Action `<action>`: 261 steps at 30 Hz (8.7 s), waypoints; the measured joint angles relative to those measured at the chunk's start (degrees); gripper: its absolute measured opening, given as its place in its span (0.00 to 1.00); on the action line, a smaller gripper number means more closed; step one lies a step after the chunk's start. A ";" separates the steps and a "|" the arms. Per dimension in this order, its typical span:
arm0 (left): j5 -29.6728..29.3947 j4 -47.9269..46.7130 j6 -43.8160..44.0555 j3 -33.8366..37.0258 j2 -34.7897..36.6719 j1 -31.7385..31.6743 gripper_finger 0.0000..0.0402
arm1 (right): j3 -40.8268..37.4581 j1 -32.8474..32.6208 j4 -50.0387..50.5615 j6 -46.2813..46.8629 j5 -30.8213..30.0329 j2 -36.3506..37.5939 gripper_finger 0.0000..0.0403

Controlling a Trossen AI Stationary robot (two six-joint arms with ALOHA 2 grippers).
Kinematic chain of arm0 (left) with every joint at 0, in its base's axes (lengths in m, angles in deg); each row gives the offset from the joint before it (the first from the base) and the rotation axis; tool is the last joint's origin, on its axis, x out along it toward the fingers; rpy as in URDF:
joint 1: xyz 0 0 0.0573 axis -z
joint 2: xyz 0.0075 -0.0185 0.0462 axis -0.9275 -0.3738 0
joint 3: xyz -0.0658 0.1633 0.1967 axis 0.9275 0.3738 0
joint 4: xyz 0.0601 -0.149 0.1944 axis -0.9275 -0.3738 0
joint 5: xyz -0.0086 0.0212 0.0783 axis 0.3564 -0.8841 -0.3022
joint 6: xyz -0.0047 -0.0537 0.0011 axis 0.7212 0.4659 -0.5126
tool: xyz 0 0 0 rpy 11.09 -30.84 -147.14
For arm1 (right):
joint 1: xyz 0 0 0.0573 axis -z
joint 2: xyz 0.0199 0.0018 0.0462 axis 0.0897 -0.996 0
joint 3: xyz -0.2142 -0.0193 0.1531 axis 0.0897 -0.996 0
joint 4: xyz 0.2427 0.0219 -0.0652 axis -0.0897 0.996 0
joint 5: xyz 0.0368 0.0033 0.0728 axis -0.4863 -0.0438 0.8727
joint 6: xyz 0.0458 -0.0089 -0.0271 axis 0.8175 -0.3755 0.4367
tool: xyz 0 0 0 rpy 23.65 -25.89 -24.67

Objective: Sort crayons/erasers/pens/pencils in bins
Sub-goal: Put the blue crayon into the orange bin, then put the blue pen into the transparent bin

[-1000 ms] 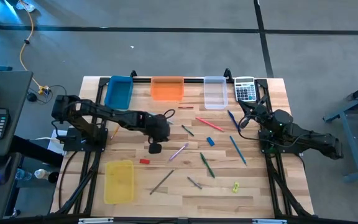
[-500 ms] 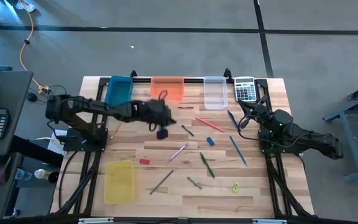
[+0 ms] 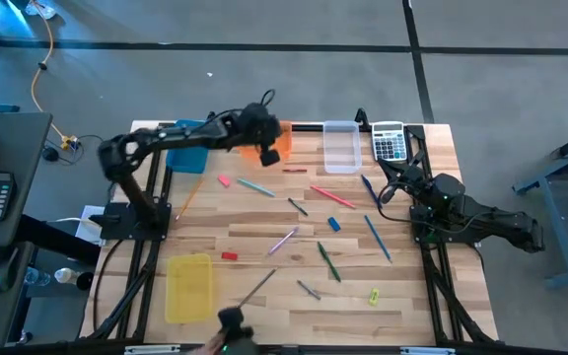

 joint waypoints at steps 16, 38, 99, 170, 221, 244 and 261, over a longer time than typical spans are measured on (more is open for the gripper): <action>0.49 -11.58 0.36 -17.54 -20.80 -5.55 0.01 | 0.00 -0.02 0.00 -0.01 0.00 -0.02 0.00; 4.90 -13.14 2.42 -17.56 -23.81 -7.96 0.02 | 0.00 -0.01 0.00 0.00 0.00 -0.04 0.00; -0.34 35.48 15.89 13.64 0.32 13.50 0.02 | 0.00 -0.02 0.00 0.00 -0.01 -0.04 0.00; 6.64 62.73 20.34 42.77 18.06 13.16 0.02 | 0.00 -0.02 0.00 0.00 0.00 -0.04 0.00; 10.27 62.43 17.48 43.42 17.94 6.61 0.02 | 38.16 -5.08 48.93 54.23 -3.10 -48.81 0.00; 10.27 62.29 17.79 43.40 17.94 6.66 0.02 | 38.46 9.42 52.68 60.47 13.22 -66.54 0.40; 10.27 62.00 18.37 43.38 17.94 6.66 0.02 | 38.42 9.39 50.06 59.96 13.86 -75.46 0.40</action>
